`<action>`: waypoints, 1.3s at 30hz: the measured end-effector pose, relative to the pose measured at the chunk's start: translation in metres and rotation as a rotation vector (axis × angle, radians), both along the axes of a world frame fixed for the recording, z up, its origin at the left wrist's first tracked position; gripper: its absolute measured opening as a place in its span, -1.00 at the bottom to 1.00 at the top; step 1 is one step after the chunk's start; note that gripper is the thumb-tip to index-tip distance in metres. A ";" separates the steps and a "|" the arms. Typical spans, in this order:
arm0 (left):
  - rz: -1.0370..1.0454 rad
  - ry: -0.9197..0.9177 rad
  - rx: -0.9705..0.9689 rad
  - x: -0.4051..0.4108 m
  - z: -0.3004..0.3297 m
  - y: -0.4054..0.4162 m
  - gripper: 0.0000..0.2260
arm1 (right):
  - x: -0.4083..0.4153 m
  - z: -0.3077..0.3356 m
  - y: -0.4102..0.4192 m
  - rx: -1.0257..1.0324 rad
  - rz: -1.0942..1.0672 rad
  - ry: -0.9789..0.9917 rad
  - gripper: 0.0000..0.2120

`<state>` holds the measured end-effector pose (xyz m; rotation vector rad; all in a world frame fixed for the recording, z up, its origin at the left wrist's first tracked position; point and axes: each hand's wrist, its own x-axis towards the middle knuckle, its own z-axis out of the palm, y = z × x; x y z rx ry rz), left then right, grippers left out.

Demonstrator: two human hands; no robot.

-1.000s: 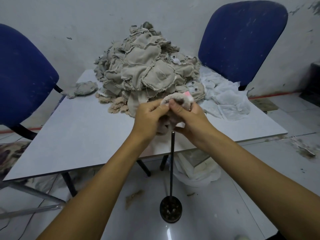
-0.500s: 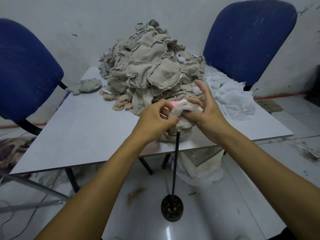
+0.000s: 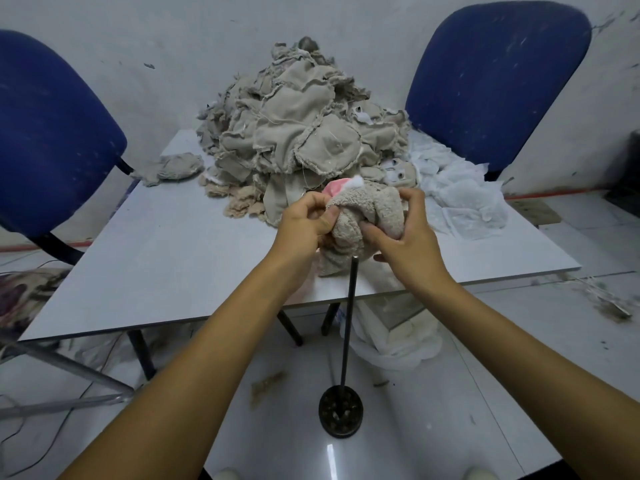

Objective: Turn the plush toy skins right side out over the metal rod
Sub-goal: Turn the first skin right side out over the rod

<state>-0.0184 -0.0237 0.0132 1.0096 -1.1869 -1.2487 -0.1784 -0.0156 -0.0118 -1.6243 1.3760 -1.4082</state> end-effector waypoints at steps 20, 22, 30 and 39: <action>0.260 -0.972 -0.560 0.004 -0.005 0.010 -0.50 | -0.007 0.007 -0.001 -0.286 0.154 0.394 -0.53; 0.274 -1.134 -0.766 0.004 -0.005 0.013 -0.51 | -0.010 0.011 -0.001 -0.328 0.195 0.468 -0.48; 0.225 -0.958 -0.945 0.010 -0.013 0.033 -0.91 | -0.026 0.018 0.012 -0.350 0.253 0.303 -0.40; 0.111 -0.975 -0.893 0.024 -0.051 0.050 -0.94 | -0.019 -0.006 0.036 -0.366 0.343 0.459 -0.57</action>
